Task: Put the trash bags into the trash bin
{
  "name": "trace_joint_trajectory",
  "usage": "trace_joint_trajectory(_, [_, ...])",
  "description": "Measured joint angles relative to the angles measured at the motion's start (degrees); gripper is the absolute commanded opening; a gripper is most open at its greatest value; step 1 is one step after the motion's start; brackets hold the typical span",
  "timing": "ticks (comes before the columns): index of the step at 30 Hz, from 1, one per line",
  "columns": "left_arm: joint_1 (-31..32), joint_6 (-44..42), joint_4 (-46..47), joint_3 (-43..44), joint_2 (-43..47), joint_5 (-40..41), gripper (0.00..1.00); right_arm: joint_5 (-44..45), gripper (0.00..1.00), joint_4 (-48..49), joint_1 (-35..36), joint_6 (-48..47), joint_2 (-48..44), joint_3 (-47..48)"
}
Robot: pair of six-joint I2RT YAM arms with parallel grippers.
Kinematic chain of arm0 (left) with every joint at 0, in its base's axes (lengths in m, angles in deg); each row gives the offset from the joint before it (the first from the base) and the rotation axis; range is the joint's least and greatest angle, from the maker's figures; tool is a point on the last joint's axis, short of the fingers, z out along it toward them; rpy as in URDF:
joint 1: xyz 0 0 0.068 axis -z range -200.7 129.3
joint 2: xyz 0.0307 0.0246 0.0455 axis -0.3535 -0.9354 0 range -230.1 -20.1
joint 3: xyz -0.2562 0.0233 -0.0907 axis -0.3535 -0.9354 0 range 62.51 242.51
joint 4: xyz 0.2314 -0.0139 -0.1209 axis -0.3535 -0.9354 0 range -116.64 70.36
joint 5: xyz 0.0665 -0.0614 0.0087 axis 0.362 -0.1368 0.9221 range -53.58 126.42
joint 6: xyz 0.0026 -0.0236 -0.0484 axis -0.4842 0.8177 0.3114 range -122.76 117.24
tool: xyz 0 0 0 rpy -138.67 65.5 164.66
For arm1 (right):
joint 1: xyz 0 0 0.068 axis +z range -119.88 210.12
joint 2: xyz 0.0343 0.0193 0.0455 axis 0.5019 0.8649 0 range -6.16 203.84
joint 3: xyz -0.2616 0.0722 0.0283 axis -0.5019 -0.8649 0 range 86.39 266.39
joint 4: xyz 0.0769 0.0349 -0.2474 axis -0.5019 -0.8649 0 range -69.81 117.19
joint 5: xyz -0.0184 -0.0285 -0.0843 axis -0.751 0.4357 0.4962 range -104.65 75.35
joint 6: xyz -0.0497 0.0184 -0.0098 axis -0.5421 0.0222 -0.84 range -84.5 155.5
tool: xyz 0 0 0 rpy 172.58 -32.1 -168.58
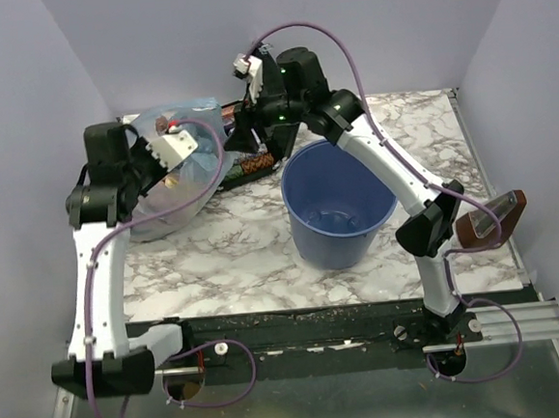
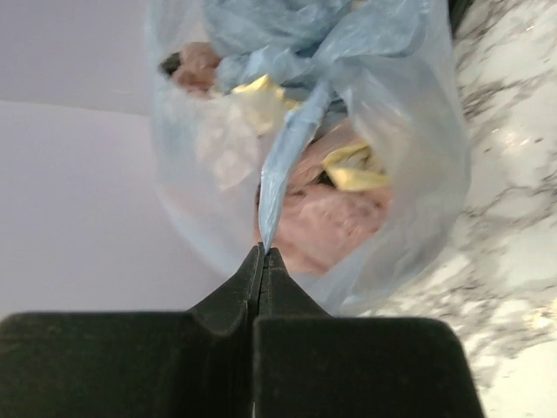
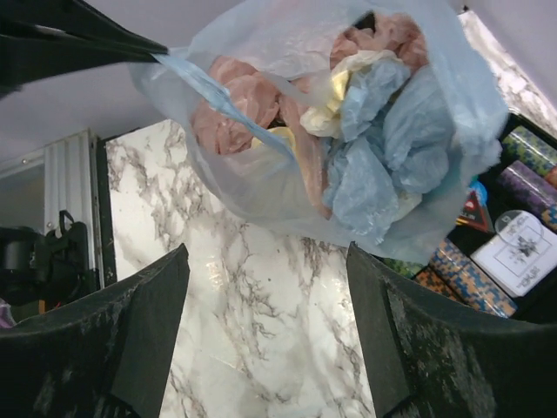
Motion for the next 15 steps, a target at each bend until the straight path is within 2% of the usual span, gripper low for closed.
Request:
trace_joint_trajectory(4, [-3.74, -5.84, 1.84, -7.56, 10.1, -0.85, 0.0, 0.02, 0.73, 0.76, 2.56, -2.01, 2.29, 0.68])
trace_joint_trajectory(7, [-4.22, -10.58, 2.69, -13.79, 16.41, -1.22, 0.0, 0.31, 0.66, 2.36, 4.68, -1.9, 5.01, 1.64])
trace_joint_trajectory(15, [-6.95, -15.74, 2.8, -15.5, 19.26, -1.7, 0.0, 4.35, 0.54, 7.34, 7.17, -0.74, 12.28, 5.35])
